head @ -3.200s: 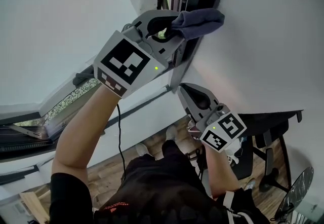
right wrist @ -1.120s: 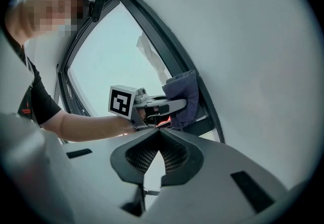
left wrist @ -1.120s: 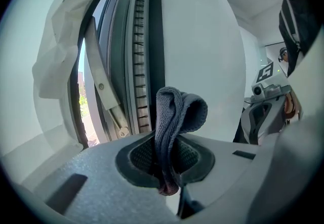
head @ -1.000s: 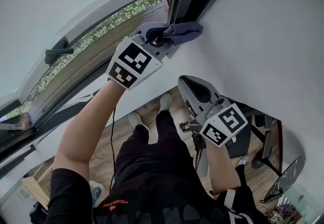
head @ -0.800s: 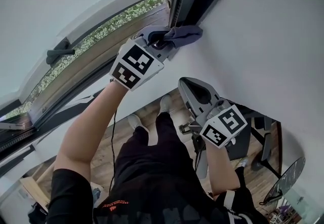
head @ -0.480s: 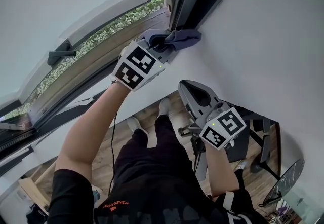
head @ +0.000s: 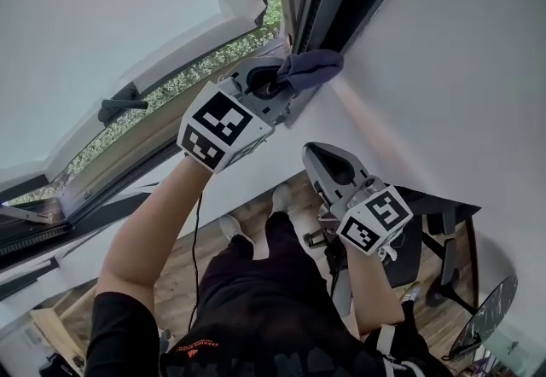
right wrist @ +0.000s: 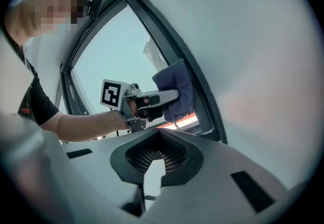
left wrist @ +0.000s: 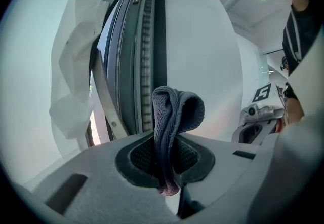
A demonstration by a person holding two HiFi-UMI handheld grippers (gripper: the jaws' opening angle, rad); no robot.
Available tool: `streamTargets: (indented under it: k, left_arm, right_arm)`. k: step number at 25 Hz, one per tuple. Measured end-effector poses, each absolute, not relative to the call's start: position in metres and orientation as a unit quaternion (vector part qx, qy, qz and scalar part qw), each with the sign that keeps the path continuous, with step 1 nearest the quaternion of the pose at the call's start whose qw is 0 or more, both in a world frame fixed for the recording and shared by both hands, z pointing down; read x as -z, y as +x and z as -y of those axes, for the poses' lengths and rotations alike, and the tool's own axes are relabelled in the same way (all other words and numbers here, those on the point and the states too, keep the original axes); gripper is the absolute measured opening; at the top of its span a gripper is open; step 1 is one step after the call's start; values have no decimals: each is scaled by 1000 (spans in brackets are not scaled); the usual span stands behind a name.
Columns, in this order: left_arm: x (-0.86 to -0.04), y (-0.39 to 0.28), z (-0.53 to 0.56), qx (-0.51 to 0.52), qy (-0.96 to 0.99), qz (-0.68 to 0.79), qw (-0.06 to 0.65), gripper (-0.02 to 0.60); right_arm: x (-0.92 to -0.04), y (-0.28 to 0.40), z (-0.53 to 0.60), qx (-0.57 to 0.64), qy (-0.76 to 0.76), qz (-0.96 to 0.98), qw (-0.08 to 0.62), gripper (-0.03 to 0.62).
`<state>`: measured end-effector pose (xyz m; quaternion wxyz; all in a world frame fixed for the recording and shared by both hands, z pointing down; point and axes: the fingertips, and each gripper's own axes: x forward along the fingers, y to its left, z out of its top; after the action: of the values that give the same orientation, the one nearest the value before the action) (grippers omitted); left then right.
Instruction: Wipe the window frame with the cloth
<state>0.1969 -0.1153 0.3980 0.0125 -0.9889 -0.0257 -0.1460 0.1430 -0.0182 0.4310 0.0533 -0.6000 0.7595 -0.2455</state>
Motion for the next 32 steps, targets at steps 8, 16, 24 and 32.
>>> streamTargets:
  k: [8,16,24,32]
  left_arm:
    - [-269,188,103,64,-993,36,92,60]
    - [-150,190,98,7,-982,33,187,60]
    - [-79,194,95,-18,-975,20,221,60]
    - [-34,199,94,-37,-969,9,245,60]
  right_arm:
    - [-382,138,31,202,-600,-771,63,0]
    - [-338,142,36,158,-604,-777,76,0]
    - [-311,156,32,135,-614,-773,80,0]
    - [-291,167,29,114,-617,-775,81,0]
